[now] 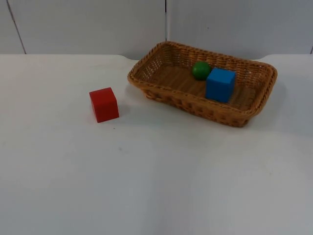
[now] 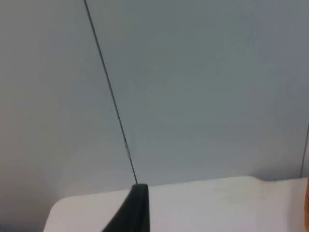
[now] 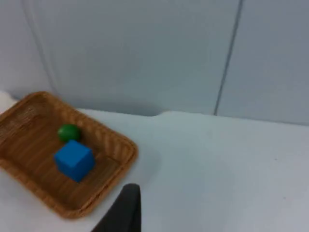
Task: Place all geometric objects except the red cube into the basket.
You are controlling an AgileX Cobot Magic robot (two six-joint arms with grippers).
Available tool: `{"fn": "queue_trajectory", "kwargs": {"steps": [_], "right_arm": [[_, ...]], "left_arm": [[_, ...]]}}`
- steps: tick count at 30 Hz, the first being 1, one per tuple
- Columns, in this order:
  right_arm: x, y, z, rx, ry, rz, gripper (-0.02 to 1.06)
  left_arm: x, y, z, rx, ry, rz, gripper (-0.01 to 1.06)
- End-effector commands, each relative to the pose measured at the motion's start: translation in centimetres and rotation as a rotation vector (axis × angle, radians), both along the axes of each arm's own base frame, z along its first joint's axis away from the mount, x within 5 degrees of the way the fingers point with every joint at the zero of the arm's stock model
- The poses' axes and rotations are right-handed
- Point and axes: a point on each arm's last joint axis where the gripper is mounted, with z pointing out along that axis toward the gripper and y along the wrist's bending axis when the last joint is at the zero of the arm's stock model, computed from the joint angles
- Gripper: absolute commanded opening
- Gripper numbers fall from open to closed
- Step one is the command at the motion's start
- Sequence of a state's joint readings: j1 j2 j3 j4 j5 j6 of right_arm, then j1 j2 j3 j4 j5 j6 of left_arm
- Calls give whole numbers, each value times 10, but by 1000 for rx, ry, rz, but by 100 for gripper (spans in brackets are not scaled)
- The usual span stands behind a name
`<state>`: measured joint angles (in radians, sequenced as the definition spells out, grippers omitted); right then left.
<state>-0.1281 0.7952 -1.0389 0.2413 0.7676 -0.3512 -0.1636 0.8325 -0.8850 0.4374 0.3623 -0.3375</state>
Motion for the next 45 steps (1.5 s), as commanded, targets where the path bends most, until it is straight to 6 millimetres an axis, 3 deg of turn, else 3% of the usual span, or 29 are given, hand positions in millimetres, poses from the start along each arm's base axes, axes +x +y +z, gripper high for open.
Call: {"fn": "queue_trajectory", "kwargs": {"steps": [1,4,5,9,10,12,15,16,20,26,31,35,36,40,41,42,45], "right_arm": [[-29,8,9,-46,-43,58,103],[-85,13,18,-88,-148,99,103],[-85,13,18,-88,-148,99,103],[-153,3,18,-98,-305,29,103],[-153,3,18,-98,-305,29,103],[-185,1,8,-81,-316,26,103],[-217,0,-8,-75,-305,33,103],[-217,0,-8,-75,-305,33,103],[-248,0,-26,-34,-333,17,103],[-248,1,-27,-29,-330,23,103],[-232,1,-36,-29,-310,27,103],[-204,2,-65,10,-161,3,103],[-204,2,-65,10,-161,3,103],[-170,1,-110,11,14,-32,103],[-170,1,-110,11,14,-32,103],[-164,1,-118,10,33,-32,103],[-150,1,-138,28,67,-41,103]], "left_arm": [[-27,5,12,-48,-67,8,103],[-80,16,27,-10,-176,27,103],[-80,16,27,-10,-176,27,103],[-147,29,26,-21,-244,58,103],[-147,29,26,-21,-244,58,103],[-185,31,24,-52,-238,13,103],[-217,34,21,-38,-186,-11,103],[-217,34,21,-38,-186,-11,103],[-256,19,31,-67,-254,-12,103],[-259,10,29,-61,-283,-18,103],[-235,11,-1,-108,-132,-5,103],[-210,15,-51,-116,-12,44,103],[-210,15,-51,-116,-12,44,103],[-183,17,-97,-131,152,86,103],[-183,17,-97,-131,152,86,103],[-176,17,-110,-130,196,88,103],[-176,17,-106,-129,163,88,103]]}}
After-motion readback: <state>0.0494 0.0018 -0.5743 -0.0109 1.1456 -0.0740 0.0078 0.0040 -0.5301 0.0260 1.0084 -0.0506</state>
